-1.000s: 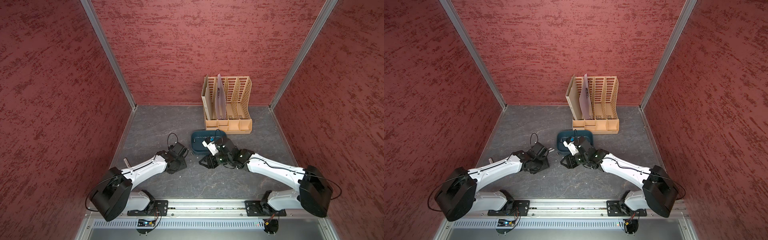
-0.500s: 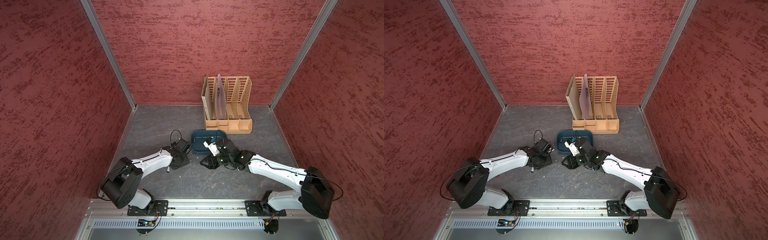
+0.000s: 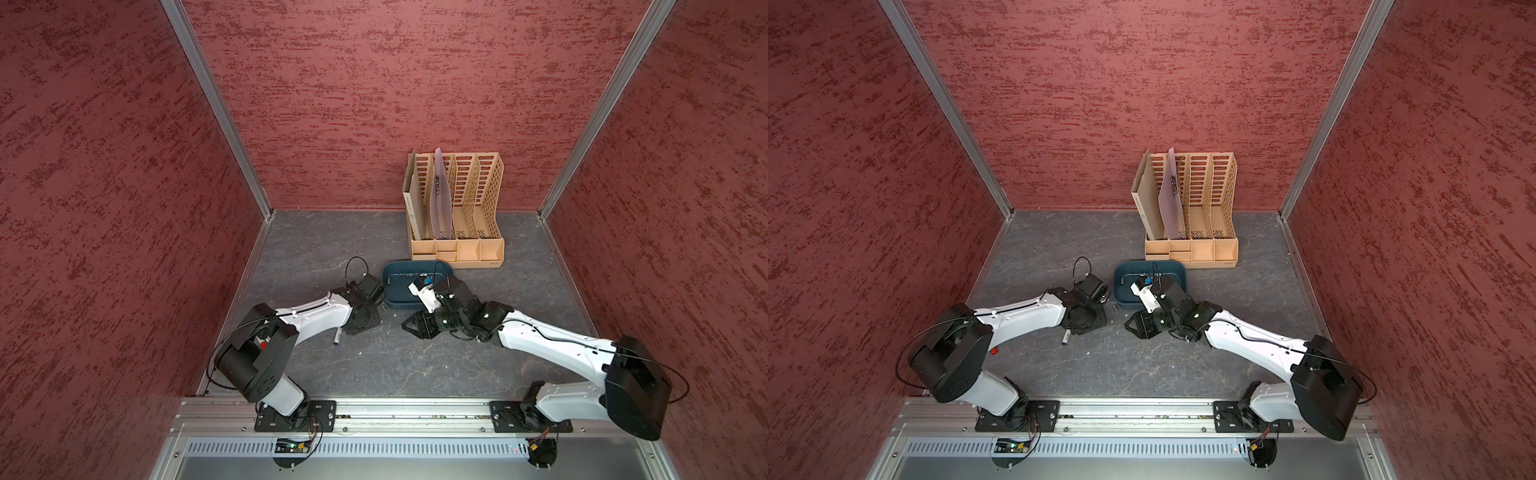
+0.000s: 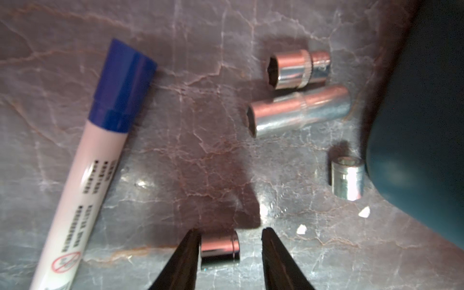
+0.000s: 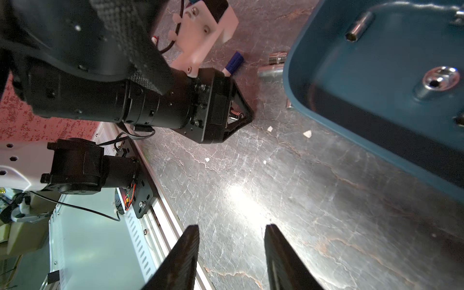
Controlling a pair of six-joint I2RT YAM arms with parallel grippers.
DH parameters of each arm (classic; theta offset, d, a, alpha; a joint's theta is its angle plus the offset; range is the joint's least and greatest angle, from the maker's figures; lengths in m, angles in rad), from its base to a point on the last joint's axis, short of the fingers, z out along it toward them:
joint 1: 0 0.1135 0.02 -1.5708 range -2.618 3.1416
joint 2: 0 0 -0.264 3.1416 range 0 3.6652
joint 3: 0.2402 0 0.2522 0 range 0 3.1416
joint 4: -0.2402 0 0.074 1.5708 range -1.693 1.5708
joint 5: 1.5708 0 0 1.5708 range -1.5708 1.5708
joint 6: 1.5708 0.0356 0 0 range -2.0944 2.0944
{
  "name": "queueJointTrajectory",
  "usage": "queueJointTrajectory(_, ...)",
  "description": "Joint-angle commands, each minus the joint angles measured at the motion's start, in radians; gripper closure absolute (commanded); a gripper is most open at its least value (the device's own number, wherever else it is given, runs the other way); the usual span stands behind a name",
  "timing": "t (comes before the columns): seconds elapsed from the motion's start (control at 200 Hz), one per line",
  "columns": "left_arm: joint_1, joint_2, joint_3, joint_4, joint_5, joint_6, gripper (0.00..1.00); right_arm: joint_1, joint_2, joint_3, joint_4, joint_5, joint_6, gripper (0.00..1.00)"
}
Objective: Put the socket on the desktop into the storage box
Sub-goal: Pick up the socket head at the center of the board.
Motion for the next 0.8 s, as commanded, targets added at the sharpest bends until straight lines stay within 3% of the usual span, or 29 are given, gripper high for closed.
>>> queueJointTrajectory(0.0,-0.001,0.030,0.019,-0.026,-0.036,0.021,0.59,0.007,-0.023,-0.012,0.015,0.022,0.004,0.53)
queueJointTrajectory(0.195,-0.013,0.066,0.035,-0.046,-0.045,0.032,0.66,0.006,-0.025,-0.017,0.015,0.026,0.004,0.53)
queueJointTrajectory(0.426,-0.023,0.064,0.029,-0.043,-0.043,0.031,0.82,0.007,-0.027,-0.019,0.017,0.029,0.004,0.53)
queueJointTrajectory(0.796,-0.021,0.015,0.047,-0.055,-0.024,0.045,0.90,0.006,-0.033,-0.013,0.019,0.022,0.005,0.53)
